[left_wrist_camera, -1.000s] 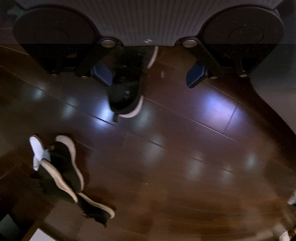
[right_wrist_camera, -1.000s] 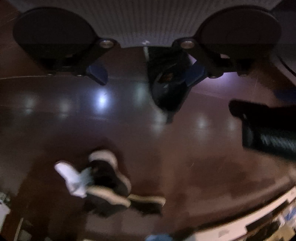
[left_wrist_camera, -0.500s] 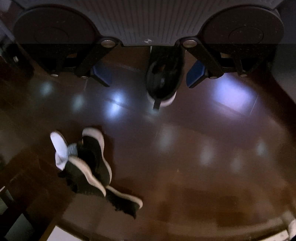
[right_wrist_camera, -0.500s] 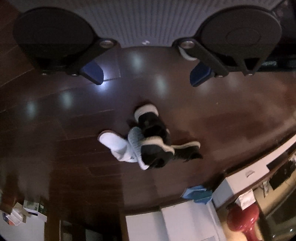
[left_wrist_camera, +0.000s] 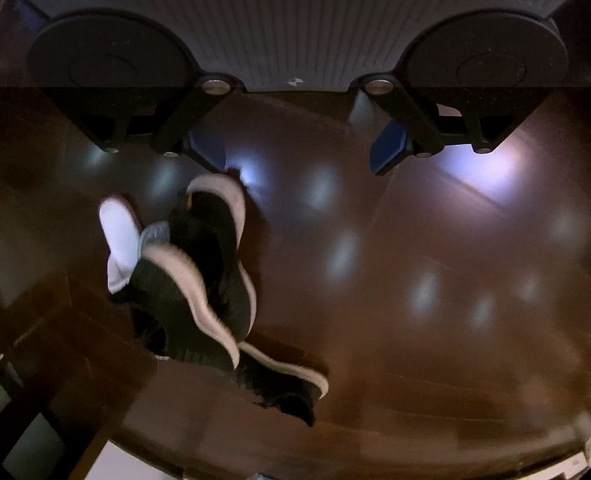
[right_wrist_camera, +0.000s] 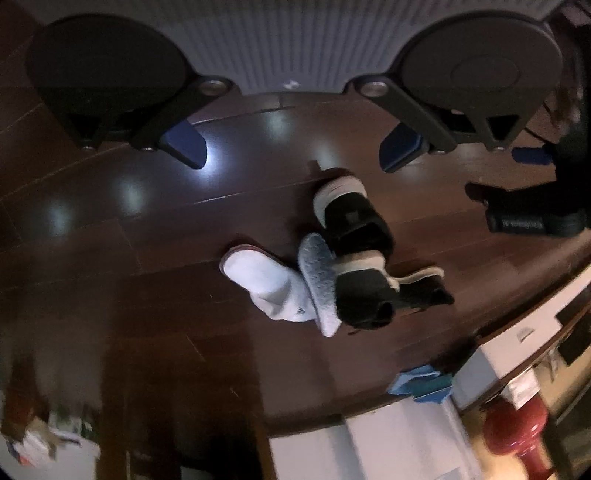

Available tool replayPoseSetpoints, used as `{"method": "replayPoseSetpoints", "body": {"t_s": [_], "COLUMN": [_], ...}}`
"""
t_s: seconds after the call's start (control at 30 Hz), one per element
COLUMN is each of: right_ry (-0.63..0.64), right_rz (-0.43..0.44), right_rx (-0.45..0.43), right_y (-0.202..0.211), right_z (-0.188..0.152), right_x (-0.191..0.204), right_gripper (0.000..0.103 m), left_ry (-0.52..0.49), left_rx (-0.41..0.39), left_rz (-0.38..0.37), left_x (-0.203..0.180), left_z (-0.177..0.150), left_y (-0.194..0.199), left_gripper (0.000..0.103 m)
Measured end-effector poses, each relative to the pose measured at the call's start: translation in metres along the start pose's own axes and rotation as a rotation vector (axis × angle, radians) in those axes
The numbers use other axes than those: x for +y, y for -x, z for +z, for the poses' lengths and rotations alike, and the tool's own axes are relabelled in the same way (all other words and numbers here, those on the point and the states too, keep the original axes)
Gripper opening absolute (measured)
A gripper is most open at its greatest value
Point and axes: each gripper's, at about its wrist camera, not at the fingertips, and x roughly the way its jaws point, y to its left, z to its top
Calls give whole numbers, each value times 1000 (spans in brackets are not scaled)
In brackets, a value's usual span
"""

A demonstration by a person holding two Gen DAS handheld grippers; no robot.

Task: Organize scattered shoes
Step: 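Move both tools back toward the shoe pile, then grasp a black sneaker with the left tool while the right tool grasps a grey knit sneaker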

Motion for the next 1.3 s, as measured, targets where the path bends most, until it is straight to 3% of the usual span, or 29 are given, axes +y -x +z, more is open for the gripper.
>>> {"method": "replayPoseSetpoints", "body": {"t_s": [0.3,0.5,0.83,0.9,1.03,1.2,1.23,1.3], "right_ry": [-40,-18,59,70,54,46,45,39], "right_rz": [9,24,42,40,38,36,37,39], "right_rx": [14,33,78,90,105,105,100,91], "right_y": [-31,-43,-42,-42,-45,-45,-44,-41], "right_z": [2,0,-10,-13,-18,-19,-19,-17], "right_x": [-14,-8,-6,-9,-17,-23,-24,-26], "right_gripper": [101,101,101,101,101,101,101,101], "left_ry": [81,166,248,286,273,280,273,259], "left_rx": [-16,0,-21,-8,-20,-4,3,24], "left_rz": [-52,-86,-111,-144,-166,-135,-128,-118], "left_x": [-49,-61,-77,-79,-88,-82,-79,-75], "left_z": [72,97,100,99,97,85,84,82], "left_y": [-42,-75,-106,-112,-111,-127,-128,-132], "left_gripper": [89,89,89,88,88,87,84,56]}}
